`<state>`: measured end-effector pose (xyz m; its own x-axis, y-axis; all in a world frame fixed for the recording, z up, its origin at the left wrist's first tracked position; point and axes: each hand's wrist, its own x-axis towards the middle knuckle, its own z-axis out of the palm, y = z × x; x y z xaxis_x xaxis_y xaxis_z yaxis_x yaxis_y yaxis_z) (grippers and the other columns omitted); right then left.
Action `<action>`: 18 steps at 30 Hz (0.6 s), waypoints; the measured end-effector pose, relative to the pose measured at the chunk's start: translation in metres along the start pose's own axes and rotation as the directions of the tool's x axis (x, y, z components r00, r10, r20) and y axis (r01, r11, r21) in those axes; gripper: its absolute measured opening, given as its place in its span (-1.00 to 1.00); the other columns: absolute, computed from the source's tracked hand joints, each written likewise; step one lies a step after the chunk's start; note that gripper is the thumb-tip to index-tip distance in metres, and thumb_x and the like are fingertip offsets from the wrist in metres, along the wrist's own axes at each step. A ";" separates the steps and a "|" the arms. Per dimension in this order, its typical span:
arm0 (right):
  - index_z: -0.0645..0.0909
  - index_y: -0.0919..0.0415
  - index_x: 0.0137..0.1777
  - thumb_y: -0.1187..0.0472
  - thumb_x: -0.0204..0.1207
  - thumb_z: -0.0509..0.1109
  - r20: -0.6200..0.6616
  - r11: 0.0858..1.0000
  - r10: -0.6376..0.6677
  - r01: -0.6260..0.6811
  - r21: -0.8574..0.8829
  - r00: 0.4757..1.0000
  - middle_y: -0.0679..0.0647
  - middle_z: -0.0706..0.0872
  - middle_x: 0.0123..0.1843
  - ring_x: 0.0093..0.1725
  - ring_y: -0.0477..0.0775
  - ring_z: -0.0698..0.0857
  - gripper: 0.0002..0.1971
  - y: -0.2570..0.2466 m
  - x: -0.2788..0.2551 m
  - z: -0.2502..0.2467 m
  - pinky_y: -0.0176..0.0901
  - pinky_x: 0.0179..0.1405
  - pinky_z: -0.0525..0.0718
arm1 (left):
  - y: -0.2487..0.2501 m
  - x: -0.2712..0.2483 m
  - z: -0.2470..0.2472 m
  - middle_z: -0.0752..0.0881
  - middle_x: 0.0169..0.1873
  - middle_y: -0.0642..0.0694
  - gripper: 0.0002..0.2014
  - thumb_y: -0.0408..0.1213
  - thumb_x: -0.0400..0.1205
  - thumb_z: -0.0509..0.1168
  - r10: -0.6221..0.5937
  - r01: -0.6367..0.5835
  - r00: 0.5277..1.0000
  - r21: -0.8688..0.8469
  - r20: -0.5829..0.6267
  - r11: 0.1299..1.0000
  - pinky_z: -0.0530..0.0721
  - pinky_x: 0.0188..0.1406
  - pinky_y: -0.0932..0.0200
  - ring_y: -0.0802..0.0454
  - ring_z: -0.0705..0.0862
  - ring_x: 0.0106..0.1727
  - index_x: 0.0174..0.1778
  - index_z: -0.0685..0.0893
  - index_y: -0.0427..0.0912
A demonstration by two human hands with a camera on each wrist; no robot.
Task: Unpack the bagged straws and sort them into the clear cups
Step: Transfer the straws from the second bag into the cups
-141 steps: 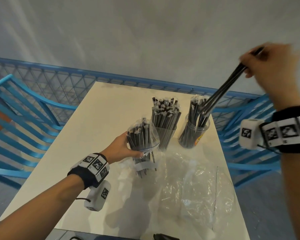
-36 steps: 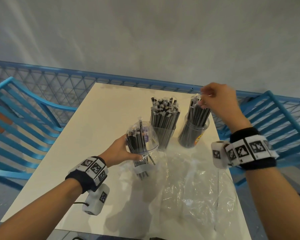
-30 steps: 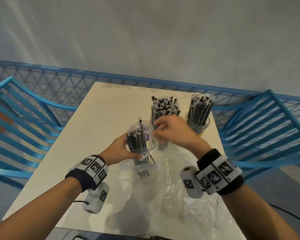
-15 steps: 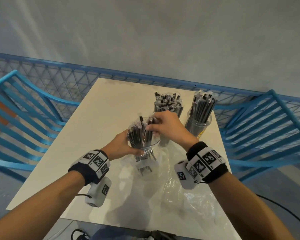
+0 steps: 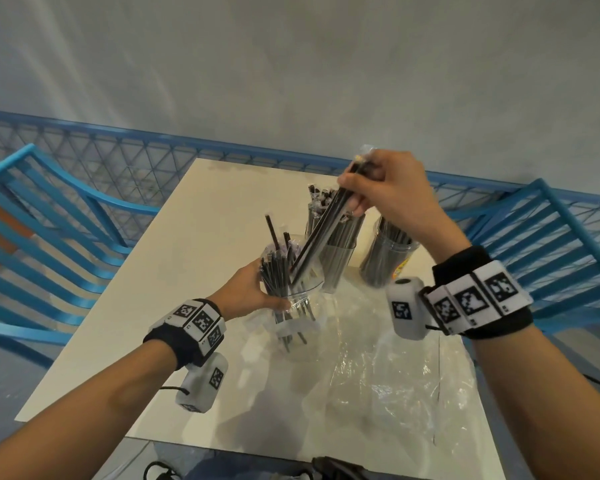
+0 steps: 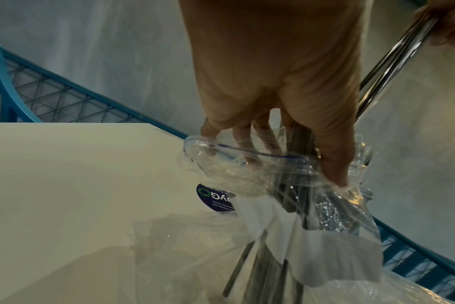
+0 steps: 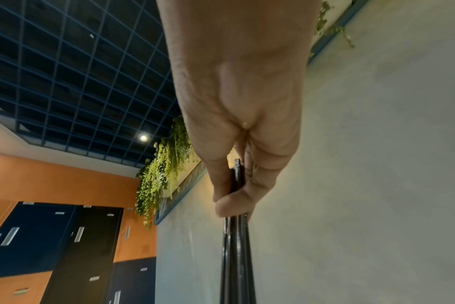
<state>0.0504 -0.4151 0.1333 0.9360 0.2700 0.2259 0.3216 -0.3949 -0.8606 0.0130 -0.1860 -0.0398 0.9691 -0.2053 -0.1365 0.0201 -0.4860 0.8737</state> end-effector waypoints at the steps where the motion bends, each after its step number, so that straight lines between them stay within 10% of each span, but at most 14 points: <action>1: 0.65 0.32 0.04 0.26 0.54 0.47 -0.023 1.000 -0.006 0.007 0.008 1.000 0.13 0.78 -0.30 -0.40 0.05 0.77 -0.85 -0.003 0.002 -0.007 -0.07 -0.27 0.80 | 0.000 0.000 0.000 0.65 -0.05 0.29 -0.35 -0.33 0.34 0.67 -0.002 0.002 1.000 0.000 -0.002 1.000 0.45 -0.19 0.71 0.48 0.59 -0.06 0.32 0.57 -0.10; 18: 0.63 0.26 0.10 0.20 0.56 0.44 0.086 0.989 -0.019 0.031 -0.142 0.996 0.14 0.80 -0.25 -0.40 -0.03 0.78 -0.82 -0.008 -0.007 0.010 -0.30 -0.34 0.76 | -0.004 0.001 -0.004 0.70 0.14 0.18 -0.31 -0.29 0.35 0.67 0.035 -0.035 0.999 -0.009 0.025 0.999 0.47 0.01 0.65 0.41 0.61 0.14 0.40 0.59 0.03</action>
<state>0.0403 -0.4048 0.1338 0.9141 0.3517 0.2019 0.3673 -0.5068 -0.7799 0.0153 -0.1807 -0.0417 0.9629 -0.2430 -0.1175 -0.0113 -0.4713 0.8819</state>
